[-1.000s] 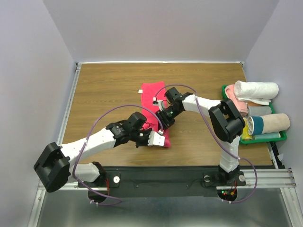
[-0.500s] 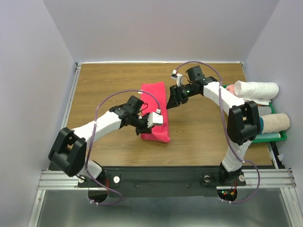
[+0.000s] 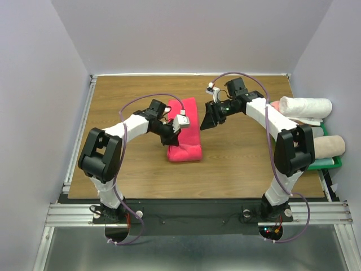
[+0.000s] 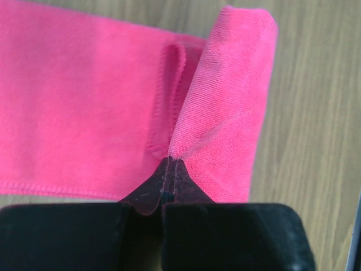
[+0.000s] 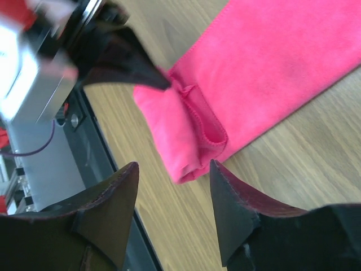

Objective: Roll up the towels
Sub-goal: Roll the towel

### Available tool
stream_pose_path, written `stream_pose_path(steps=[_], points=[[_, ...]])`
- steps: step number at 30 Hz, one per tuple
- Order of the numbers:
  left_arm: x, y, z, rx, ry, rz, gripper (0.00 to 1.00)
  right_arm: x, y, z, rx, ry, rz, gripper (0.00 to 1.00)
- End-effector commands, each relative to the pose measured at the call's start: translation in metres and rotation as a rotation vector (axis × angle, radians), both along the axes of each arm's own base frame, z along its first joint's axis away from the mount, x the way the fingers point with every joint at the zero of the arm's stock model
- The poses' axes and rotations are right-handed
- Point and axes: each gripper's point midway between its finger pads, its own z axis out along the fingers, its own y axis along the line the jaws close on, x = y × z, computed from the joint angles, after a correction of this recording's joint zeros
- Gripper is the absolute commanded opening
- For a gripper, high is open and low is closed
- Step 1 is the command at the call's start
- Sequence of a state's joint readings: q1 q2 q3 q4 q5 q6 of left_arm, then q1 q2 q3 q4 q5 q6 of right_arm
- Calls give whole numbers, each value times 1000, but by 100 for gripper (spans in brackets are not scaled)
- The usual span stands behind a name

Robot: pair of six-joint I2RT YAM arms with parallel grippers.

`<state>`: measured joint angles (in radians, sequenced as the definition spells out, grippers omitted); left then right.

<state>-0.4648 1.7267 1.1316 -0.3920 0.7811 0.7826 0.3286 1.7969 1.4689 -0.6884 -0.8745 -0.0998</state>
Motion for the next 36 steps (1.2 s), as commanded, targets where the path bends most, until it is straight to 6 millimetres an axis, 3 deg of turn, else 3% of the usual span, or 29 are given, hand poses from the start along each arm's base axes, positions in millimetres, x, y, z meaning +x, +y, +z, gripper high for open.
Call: stream_pose_path(steps=[1,6,10,16,21,24,25,27,28,29,31,32,33,34,35,36], points=[[22,-5,15,-63,-12,29,0,-11,8,15,66,24,37,57],[28,-7,7,-63,-3,44,0,-15,20,8,125,129,63,53],[32,-8,-1,-60,8,63,0,-21,38,-9,124,220,67,48],[41,-9,-7,-55,-5,81,0,-27,50,-47,74,271,50,45],[45,-5,-14,-42,3,108,0,-31,51,-91,-14,287,41,43],[45,-3,-9,-43,-8,118,12,-30,46,-123,-82,303,22,39],[43,-1,-8,-37,-17,121,21,-30,45,-129,-96,308,18,38],[44,6,8,-30,-84,134,28,-29,43,-141,-123,311,12,38],[38,11,8,-15,-102,128,36,-29,42,-143,-133,309,9,38],[38,15,28,-29,-178,133,42,-28,41,-145,-141,298,10,38],[31,31,26,18,-240,159,57,-26,42,-147,-157,282,7,38],[28,33,44,10,-337,126,65,-25,42,-147,-160,277,7,38],[26,38,45,46,-384,125,70,-22,42,-148,-169,268,1,38],[15,43,35,81,-403,101,74,-22,43,-148,-177,262,1,38],[2,31,45,84,-483,37,75,-22,43,-150,-186,261,0,38],[3,33,44,124,-547,39,75,-22,43,-152,-195,256,-2,38]])
